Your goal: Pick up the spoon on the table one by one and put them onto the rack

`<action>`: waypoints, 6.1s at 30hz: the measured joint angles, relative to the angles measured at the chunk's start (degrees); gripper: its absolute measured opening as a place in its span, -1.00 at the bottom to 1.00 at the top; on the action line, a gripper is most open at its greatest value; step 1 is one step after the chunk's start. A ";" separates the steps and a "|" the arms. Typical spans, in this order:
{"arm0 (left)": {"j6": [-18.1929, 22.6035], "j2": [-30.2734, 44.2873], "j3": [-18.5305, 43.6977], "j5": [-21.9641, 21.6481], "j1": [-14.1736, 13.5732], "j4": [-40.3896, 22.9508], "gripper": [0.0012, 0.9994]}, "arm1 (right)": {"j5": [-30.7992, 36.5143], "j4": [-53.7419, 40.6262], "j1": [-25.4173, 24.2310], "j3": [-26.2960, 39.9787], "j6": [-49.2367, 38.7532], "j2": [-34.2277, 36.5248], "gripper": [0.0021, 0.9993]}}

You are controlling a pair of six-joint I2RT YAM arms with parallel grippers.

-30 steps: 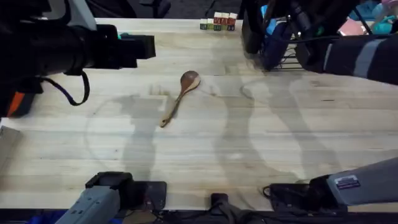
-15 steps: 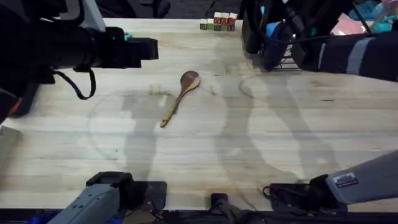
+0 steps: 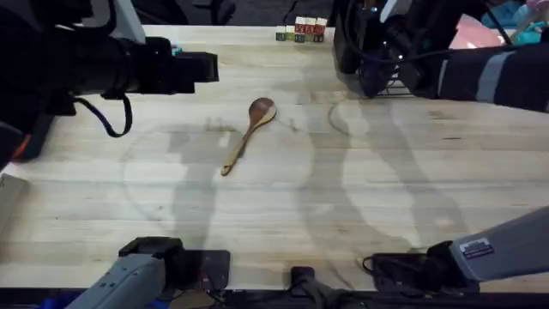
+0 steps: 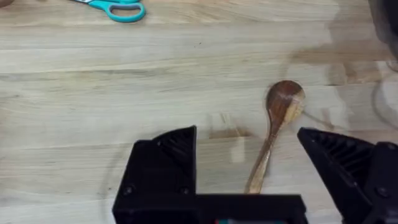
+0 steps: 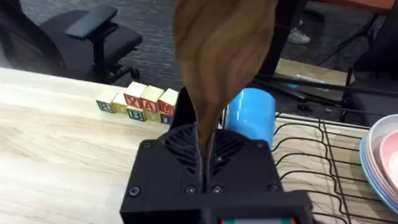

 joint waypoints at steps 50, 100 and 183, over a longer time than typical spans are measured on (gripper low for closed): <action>0.00 0.02 0.00 0.00 0.00 1.18 0.99 | 0.00 -53.89 6.43 0.31 -4.76 -38.36 0.99; 6.08 36.28 0.07 -0.34 -18.38 4.92 0.99 | 0.00 -62.12 6.43 0.33 -4.79 -44.96 0.99; -0.52 45.53 28.83 21.81 -28.40 59.34 -0.92 | 0.02 -58.82 6.43 0.33 -5.18 -45.88 0.99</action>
